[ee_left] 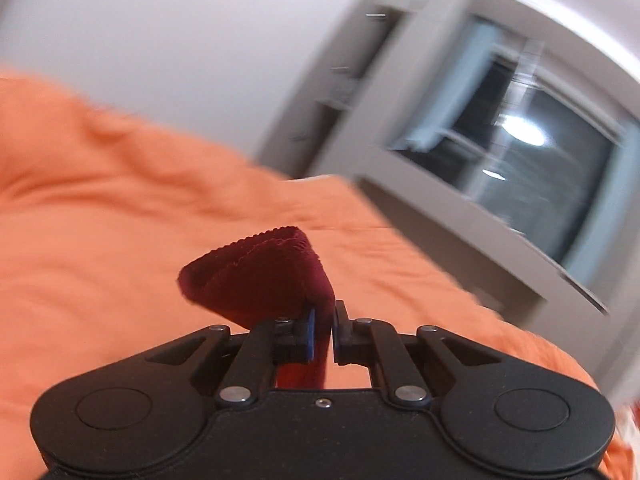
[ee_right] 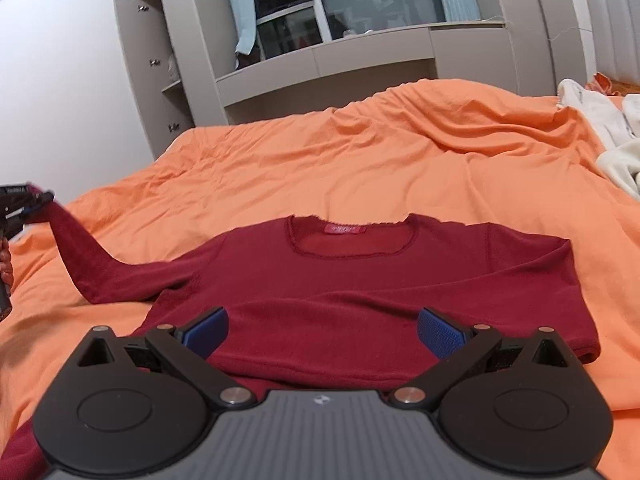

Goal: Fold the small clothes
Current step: 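Grasp the cuff of the other sleeve with the left gripper, then fold the held sleeve across the shirt body with the left gripper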

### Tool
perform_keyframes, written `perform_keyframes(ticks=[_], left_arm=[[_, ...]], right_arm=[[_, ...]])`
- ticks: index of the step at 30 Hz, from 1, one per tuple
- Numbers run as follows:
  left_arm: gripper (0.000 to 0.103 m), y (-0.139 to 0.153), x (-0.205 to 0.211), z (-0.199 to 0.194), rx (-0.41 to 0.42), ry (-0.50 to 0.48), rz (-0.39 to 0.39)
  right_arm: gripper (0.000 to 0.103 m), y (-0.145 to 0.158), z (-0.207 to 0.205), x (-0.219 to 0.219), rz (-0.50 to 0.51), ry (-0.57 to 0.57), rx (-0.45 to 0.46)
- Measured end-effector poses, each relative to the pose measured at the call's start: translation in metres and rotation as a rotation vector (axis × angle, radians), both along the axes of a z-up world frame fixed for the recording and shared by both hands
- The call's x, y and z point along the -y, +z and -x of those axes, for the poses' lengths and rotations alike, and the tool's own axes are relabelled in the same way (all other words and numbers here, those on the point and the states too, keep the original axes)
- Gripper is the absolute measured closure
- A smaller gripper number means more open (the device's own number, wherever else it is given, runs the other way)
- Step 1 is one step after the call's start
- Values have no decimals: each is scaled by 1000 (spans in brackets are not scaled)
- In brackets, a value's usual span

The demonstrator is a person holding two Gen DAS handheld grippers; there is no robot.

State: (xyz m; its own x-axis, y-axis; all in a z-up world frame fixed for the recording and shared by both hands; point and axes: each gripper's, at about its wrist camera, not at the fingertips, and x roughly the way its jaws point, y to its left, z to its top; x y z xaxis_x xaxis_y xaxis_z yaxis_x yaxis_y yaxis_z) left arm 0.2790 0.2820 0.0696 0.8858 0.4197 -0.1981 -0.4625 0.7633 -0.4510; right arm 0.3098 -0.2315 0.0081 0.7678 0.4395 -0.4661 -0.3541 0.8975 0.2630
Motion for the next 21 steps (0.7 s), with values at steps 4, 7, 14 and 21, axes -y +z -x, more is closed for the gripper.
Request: perform_keyframes(ticks=[4, 7, 14, 21], left_arm=[[95, 24, 66, -17, 27, -185, -103], [95, 30, 121, -31, 20, -347, -165], [95, -12, 243, -53, -130, -678, -324], [94, -74, 290, -66, -305, -911, -380]], right_arm=[[0, 4, 0, 12, -21, -66, 15], [0, 6, -3, 23, -33, -120, 27], [0, -3, -23, 48, -64, -237, -9], [0, -12, -33, 59, -120, -263, -59]])
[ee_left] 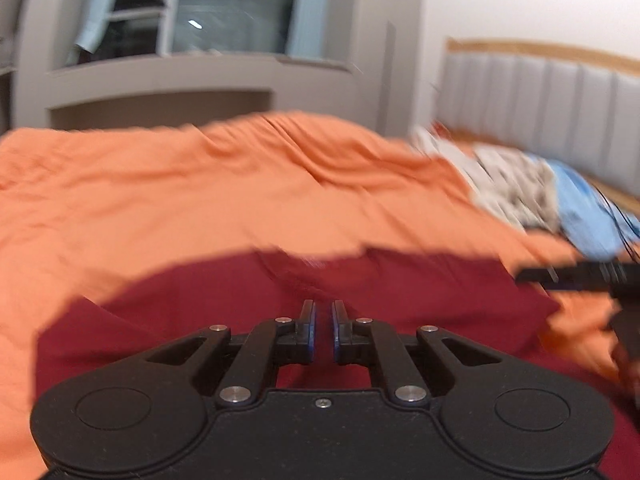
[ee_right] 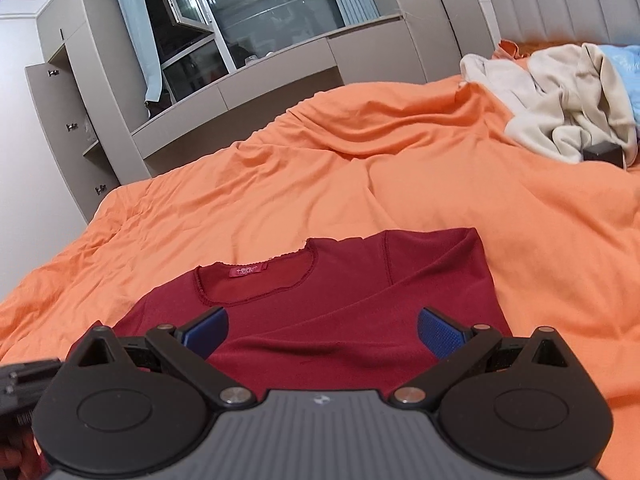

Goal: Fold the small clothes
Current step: 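Fold the held sleeve across the shirt body with the left gripper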

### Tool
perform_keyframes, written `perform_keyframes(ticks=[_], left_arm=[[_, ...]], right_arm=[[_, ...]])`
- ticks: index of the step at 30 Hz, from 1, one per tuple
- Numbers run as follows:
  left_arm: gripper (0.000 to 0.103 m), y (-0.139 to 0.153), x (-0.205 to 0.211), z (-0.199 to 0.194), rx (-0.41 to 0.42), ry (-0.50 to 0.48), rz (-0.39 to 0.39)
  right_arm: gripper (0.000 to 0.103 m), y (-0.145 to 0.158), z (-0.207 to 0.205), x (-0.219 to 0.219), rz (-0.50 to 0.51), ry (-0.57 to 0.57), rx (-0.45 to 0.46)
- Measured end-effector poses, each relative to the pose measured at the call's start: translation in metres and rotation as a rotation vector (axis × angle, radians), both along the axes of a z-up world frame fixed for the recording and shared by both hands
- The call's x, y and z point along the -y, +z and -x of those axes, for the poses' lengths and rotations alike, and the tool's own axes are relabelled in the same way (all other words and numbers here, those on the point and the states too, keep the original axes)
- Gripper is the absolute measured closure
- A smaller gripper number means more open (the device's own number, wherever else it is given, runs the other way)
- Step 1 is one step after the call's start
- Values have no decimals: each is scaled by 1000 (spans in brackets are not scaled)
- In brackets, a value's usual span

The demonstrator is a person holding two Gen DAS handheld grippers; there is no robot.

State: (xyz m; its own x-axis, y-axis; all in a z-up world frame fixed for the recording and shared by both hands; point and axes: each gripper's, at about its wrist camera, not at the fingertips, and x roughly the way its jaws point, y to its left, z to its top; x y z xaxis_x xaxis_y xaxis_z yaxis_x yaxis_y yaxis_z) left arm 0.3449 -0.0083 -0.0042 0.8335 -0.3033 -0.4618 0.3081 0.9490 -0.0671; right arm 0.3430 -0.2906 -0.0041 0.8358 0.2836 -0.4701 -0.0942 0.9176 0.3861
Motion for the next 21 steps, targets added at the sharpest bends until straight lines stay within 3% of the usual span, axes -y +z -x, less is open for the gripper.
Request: perform_keyframes(ticks=[6, 8, 10, 12, 16, 18, 21], left_arm=[[83, -21, 14, -10, -109, -133, -13], [71, -22, 7, -4, -147, -159, 20], [42, -21, -2, -1, -171, -159, 53], [24, -15, -15, 5, -176, -128, 79], [8, -8, -46, 13, -169, -39, 115], [1, -4, -63, 17, -150, 29, 127], [1, 2, -87, 18, -142, 129, 133]], right_arm=[[0, -5, -5, -7, -16, 45, -19], [0, -7, -6, -14, -29, 86, -22], [0, -8, -6, -23, -30, 130, -21], [0, -9, -6, -33, -31, 182, -18], [8, -10, -12, -59, -20, 271, -24], [13, -10, -18, -74, -17, 317, -32], [23, -12, -26, -94, -22, 377, -63]])
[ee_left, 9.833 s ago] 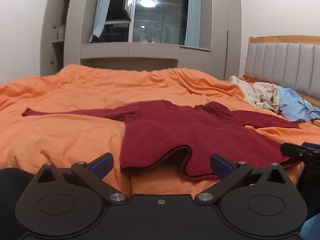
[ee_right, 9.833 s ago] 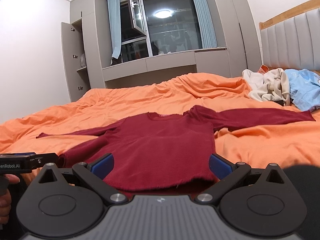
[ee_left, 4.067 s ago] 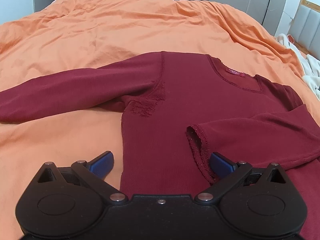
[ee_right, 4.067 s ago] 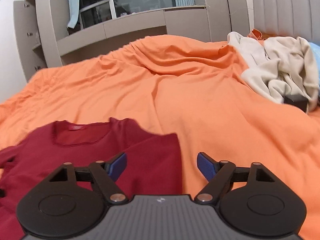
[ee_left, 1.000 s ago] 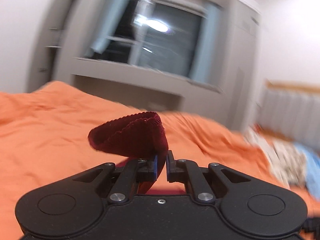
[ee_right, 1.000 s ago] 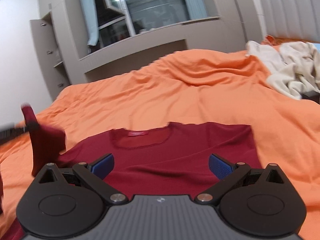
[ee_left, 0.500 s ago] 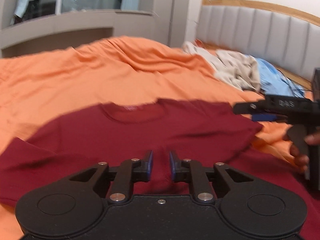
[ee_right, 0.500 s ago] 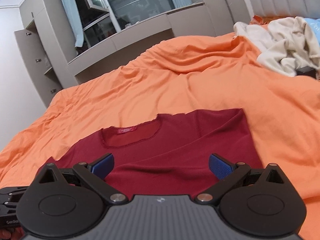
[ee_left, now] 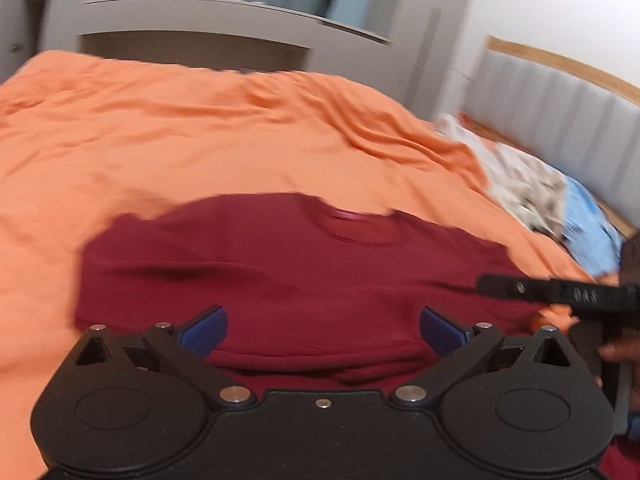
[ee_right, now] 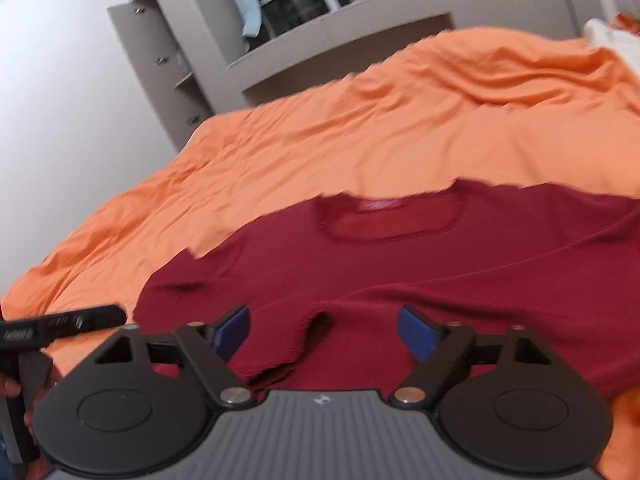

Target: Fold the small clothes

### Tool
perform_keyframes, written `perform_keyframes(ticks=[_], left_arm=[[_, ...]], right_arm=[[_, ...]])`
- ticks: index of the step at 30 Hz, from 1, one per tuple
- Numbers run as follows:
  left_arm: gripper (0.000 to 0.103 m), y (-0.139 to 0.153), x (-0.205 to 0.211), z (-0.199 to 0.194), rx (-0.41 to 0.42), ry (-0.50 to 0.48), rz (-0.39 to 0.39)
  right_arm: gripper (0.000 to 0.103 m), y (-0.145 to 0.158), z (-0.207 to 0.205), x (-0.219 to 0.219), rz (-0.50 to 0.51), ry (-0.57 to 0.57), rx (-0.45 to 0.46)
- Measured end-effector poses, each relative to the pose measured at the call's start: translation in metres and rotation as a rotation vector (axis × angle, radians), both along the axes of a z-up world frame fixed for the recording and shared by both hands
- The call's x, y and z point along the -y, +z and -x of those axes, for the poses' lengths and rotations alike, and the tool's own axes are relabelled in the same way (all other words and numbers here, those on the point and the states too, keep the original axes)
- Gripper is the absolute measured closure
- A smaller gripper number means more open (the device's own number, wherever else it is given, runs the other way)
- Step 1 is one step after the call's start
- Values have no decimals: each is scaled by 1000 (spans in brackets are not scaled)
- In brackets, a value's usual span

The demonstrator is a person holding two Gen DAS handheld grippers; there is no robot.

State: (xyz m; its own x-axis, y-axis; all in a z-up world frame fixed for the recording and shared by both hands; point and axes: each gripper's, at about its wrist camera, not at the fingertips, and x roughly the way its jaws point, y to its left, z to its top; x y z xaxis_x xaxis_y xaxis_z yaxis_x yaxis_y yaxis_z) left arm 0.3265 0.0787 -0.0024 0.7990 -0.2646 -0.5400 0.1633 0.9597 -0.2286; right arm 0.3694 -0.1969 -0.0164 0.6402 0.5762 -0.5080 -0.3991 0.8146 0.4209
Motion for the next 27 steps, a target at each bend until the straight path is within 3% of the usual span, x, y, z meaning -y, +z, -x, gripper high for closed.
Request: perform_keyframes(ticks=[6, 8, 10, 11, 16, 19, 23, 27], left_arm=[[1, 8, -50, -3, -44, 257, 6], [1, 7, -66, -5, -58, 318, 31], [1, 7, -80, -6, -71, 363, 54], [1, 7, -86, -8, -78, 378, 65], [1, 3, -108, -9, -96, 429, 122], [1, 1, -115, -9, -99, 445, 152], [1, 1, -119, -11, -99, 450, 173], [1, -6, -120, -18, -118, 449, 169]], right_arm=[[35, -14, -12, -30, 53, 35, -70], [48, -21, -16, -36, 51, 35, -92], [85, -24, -17, -36, 33, 26, -98], [91, -23, -17, -36, 29, 18, -99], [96, 2, -6, -15, -39, -11, -53], [96, 19, 1, 5, -27, -46, -39], [96, 16, -1, 28, -12, -92, -104], [94, -5, -11, 33, -3, -106, -199]])
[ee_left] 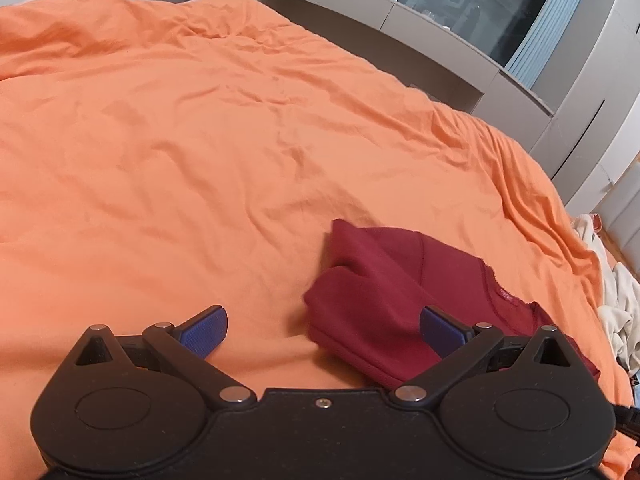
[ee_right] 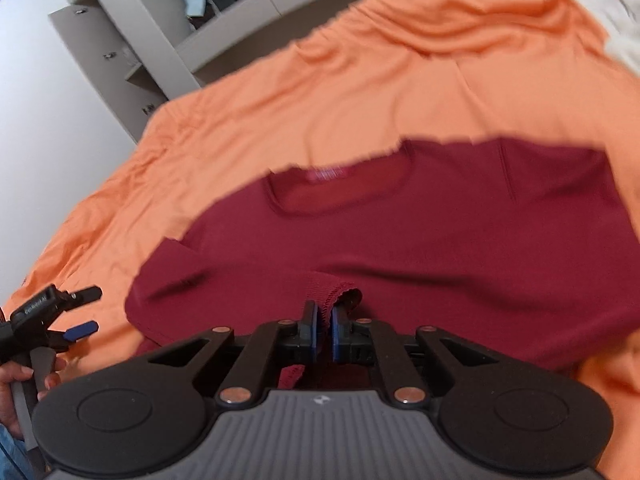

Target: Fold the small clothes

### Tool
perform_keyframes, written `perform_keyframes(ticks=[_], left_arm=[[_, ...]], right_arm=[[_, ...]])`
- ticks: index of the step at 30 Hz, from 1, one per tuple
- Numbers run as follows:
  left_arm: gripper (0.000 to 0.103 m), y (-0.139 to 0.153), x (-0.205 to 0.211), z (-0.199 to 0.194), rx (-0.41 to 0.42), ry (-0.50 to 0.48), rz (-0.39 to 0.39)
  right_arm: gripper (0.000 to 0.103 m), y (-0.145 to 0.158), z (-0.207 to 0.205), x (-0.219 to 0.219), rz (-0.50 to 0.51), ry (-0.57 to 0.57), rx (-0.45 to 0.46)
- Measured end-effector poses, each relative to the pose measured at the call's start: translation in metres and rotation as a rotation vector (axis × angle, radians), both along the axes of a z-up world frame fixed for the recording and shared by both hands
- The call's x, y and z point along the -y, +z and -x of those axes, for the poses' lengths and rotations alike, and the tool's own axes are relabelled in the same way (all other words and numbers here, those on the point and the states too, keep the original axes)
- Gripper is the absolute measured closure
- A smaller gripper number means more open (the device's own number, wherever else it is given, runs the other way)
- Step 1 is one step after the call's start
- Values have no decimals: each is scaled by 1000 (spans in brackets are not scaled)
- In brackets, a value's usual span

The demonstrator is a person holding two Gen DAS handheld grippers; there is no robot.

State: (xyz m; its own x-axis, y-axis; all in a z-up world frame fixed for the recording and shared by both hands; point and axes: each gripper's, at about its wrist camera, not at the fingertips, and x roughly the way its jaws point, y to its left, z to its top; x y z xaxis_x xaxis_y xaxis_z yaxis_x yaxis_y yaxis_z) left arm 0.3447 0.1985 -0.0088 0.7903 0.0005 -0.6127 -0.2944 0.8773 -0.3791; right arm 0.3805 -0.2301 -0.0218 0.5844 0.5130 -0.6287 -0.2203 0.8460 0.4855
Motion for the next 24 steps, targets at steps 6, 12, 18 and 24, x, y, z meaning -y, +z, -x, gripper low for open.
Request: perform_keyframes(ticks=[6, 12, 18, 24], left_arm=[[1, -10, -10, -20, 16, 23, 28], [3, -23, -18, -34, 49, -15, 117], [25, -30, -12, -38, 49, -84, 136], [79, -34, -2, -42, 5, -136, 89]], right_arm=[[84, -15, 1, 0, 2, -7, -22], [61, -13, 3, -6, 4, 12, -1], [57, -13, 4, -8, 12, 22, 4], [57, -14, 6, -11, 30, 27, 11]])
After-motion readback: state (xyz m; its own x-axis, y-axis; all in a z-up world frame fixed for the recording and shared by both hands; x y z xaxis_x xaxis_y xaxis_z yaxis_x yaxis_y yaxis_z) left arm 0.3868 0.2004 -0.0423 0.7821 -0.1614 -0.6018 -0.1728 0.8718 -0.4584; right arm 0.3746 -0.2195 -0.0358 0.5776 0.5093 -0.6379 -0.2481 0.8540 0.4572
